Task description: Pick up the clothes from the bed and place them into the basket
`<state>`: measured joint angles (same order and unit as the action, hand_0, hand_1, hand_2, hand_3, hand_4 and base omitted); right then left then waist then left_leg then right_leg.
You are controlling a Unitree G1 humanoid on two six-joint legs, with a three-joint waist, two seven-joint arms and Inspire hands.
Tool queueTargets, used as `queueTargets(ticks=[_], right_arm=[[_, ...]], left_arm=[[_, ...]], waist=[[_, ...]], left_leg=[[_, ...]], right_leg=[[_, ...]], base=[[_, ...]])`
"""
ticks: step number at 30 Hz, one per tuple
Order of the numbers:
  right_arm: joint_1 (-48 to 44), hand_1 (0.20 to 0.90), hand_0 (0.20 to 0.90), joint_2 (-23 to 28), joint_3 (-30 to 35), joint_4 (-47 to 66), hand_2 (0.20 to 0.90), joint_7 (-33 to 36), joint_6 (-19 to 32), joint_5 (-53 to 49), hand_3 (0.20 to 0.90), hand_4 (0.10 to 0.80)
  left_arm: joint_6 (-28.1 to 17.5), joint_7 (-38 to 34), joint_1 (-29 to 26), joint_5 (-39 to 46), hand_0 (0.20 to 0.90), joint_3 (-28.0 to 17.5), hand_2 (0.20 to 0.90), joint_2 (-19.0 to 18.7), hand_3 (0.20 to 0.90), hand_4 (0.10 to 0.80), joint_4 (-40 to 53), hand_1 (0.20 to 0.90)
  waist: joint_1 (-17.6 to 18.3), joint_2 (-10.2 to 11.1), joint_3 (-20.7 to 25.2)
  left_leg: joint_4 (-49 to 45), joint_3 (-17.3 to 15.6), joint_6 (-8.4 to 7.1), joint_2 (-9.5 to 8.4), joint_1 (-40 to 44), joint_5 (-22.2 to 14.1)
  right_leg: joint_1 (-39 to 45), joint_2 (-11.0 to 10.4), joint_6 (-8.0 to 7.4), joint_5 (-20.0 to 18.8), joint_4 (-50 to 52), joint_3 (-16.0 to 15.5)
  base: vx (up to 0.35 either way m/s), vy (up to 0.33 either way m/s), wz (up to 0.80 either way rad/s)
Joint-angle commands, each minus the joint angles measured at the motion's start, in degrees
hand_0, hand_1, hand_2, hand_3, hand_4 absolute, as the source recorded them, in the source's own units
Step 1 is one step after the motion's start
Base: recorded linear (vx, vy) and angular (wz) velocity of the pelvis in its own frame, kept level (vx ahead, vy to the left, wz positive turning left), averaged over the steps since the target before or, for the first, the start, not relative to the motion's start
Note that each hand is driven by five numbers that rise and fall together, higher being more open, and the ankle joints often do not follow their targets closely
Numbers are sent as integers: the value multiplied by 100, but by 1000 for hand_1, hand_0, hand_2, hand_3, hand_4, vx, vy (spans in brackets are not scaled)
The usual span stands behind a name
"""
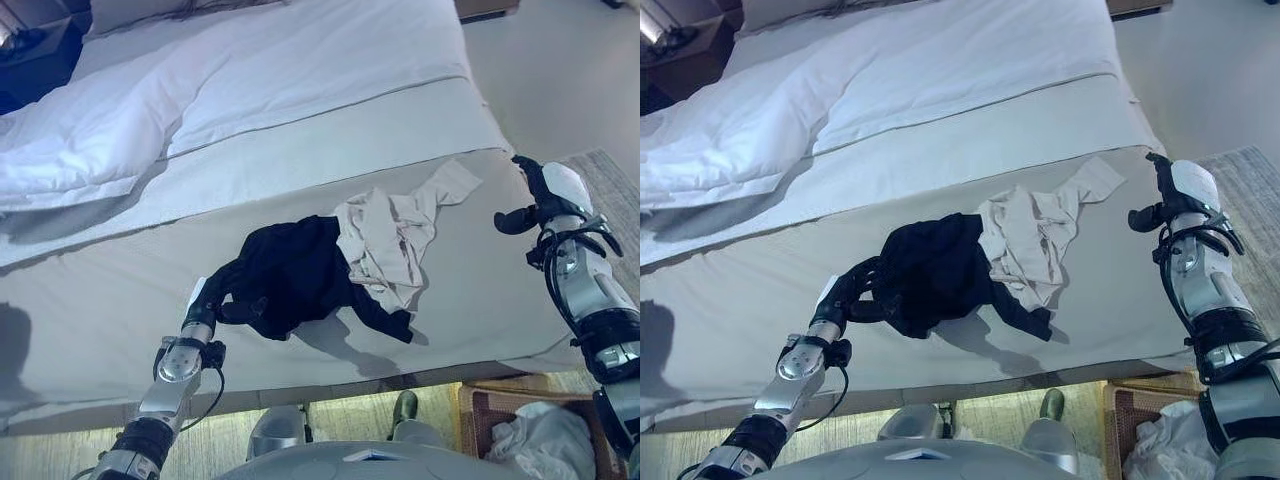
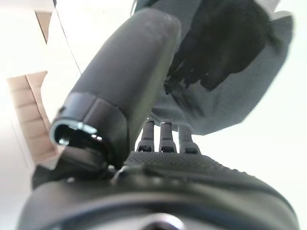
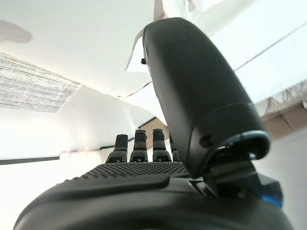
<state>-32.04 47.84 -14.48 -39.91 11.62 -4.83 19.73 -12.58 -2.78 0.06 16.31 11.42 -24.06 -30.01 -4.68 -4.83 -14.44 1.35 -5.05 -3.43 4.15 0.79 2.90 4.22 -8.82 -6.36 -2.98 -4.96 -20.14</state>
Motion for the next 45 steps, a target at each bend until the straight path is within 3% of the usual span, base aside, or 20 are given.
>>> queueTargets(ticks=[1, 10, 19, 23, 24, 31, 37, 38, 39, 40, 45], right_arm=[[-1101, 900, 900, 659, -420, 29, 900, 148, 14, 95, 900, 800], [-1849, 900, 900, 621, -990, -584, 900, -182, -237, -56, 900, 800], [-2182, 900, 900, 467, -1207, -832, 900, -342, -334, -196, 900, 800], [-2302, 900, 900, 346, -1293, -880, 900, -396, -439, -161, 900, 800], [-2318, 900, 900, 311, -1344, -939, 900, -394, -420, -133, 900, 800], [-2553, 900, 900, 147, -1384, -978, 900, -149, -694, -570, 900, 800], [-2866, 900, 900, 26, -1373, -1095, 900, -27, -747, -918, 900, 800], [-2915, 836, 836, -8, -1329, -1085, 836, -13, -724, -1102, 826, 726], [-2911, 653, 653, -31, -1303, -1048, 653, -2, -699, -1180, 612, 512], [-2910, 300, 300, -43, -1289, -1016, 300, 9, -660, -1245, 200, 100], [-2704, 300, 300, -131, -1196, -656, 300, -139, -256, -1330, 200, 100]], left_arm=[[-708, 80, -234, 307, 900, -172, 900, -376, 900, 800, 529, 900], [-852, 117, -282, 540, 900, 20, 900, -419, 900, 800, 659, 900], [-920, 123, -278, 606, 900, 153, 900, -460, 900, 800, 917, 900], [-899, 119, -266, 610, 900, 237, 900, -468, 900, 800, 1011, 900], [-900, 115, -236, 609, 900, 281, 900, -475, 900, 800, 1050, 900], [-884, 54, -139, 661, 900, 320, 900, -607, 900, 800, 1388, 900], [-863, 48, -67, 677, 900, 397, 900, -687, 900, 800, 1525, 900], [-869, 60, -29, 638, 900, 409, 900, -686, 900, 800, 1567, 900], [-878, 49, -11, 628, 900, 411, 900, -690, 900, 800, 1587, 900], [-887, 40, -1, 627, 900, 412, 900, -691, 900, 800, 1601, 900], [-957, 16, 35, 636, 900, 308, 900, -706, 900, 800, 1611, 900]], waist=[[-116, -18, -335], [-395, -292, -1068], [-559, -523, -1510], [-635, -578, -1536], [-665, -578, -1536], [-867, -629, -1536], [-993, -679, -1536], [-1021, -680, -1536], [-1027, -675, -1536], [-1031, -672, -1536], [-1016, -572, -1536]], left_leg=[[-750, -132, -138, -17, -426, -500], [-1036, 124, -101, -101, -1063, -389], [-1347, 232, -14, -248, -1550, -332], [-1550, 290, 21, -309, -1857, -343], [-1647, 323, 2, -341, -1879, -499], [-2248, 373, 158, -445, -2680, -634], [-2563, 417, 229, -493, -3170, -696], [-2582, 427, 243, -502, -3228, -691], [-2581, 434, 248, -502, -3244, -684], [-2583, 438, 248, -502, -3254, -681], [-2483, 477, 215, -463, -3108, -647]], right_leg=[[-841, -55, 397, 692, 1383, 212], [-1645, -238, 562, 930, 2315, -57], [-2158, -463, 642, 1070, 2970, -171], [-2433, -520, 692, 1146, 3255, -198], [-2491, -551, 646, 1353, 3446, -117], [-3234, -726, 721, 1522, 4161, -125], [-3647, -756, 778, 1637, 4532, -87], [-3689, -749, 781, 1641, 4554, -80], [-3692, -738, 779, 1631, 4543, -79], [-3694, -733, 777, 1627, 4538, -78], [-3474, -677, 733, 1544, 4311, -92]], base=[[-90, 45, 26], [-37, 14, 16], [-2, 19, 15], [38, 8, 12], [118, 3, 7], [12, -4, 7], [-11, -18, 14], [-19, -10, 14], [-12, -2, 12], [-9, 6, 8], [0, 6, 0]])
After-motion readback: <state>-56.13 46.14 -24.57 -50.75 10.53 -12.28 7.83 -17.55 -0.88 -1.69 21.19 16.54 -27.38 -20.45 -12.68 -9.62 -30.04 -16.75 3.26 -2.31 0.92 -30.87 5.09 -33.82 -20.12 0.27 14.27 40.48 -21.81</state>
